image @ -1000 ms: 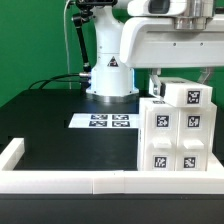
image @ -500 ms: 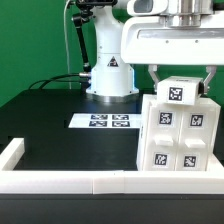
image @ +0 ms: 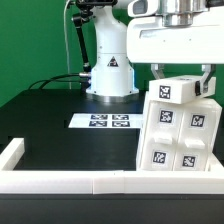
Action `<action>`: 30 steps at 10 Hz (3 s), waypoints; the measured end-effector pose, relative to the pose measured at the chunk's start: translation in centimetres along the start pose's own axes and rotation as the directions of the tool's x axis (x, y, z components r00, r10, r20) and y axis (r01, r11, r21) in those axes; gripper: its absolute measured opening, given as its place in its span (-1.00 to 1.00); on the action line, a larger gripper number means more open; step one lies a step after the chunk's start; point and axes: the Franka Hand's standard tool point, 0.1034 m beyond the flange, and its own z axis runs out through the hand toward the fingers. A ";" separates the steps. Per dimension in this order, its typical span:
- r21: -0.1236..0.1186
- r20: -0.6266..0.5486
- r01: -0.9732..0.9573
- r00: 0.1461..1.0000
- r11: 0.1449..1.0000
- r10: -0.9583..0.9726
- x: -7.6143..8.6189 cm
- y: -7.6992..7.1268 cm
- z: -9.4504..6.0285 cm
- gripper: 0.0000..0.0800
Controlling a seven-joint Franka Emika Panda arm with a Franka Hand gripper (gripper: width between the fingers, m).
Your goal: Assemble cabinet
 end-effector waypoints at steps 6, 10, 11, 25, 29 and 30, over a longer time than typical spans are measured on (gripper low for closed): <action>0.048 0.019 -0.461 0.888 0.886 0.460 0.6 0.0 0.0 0.40; 0.054 0.034 -0.520 0.854 0.852 0.519 0.4 -0.2 0.0 0.40; 0.053 0.035 -0.508 0.861 0.859 0.507 0.4 -0.2 -0.1 0.69; 0.038 0.041 0.368 0.928 0.929 -0.370 0.7 -1.4 -2.3 0.99; 0.033 0.026 0.657 0.753 0.753 -0.657 0.8 -1.2 -2.2 0.99; 0.020 0.022 0.767 0.641 0.641 -0.767 0.7 -1.3 -2.2 0.99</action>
Offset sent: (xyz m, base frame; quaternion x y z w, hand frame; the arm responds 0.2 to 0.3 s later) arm -0.0087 -0.0097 -0.0045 0.0091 0.0199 0.1971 0.9801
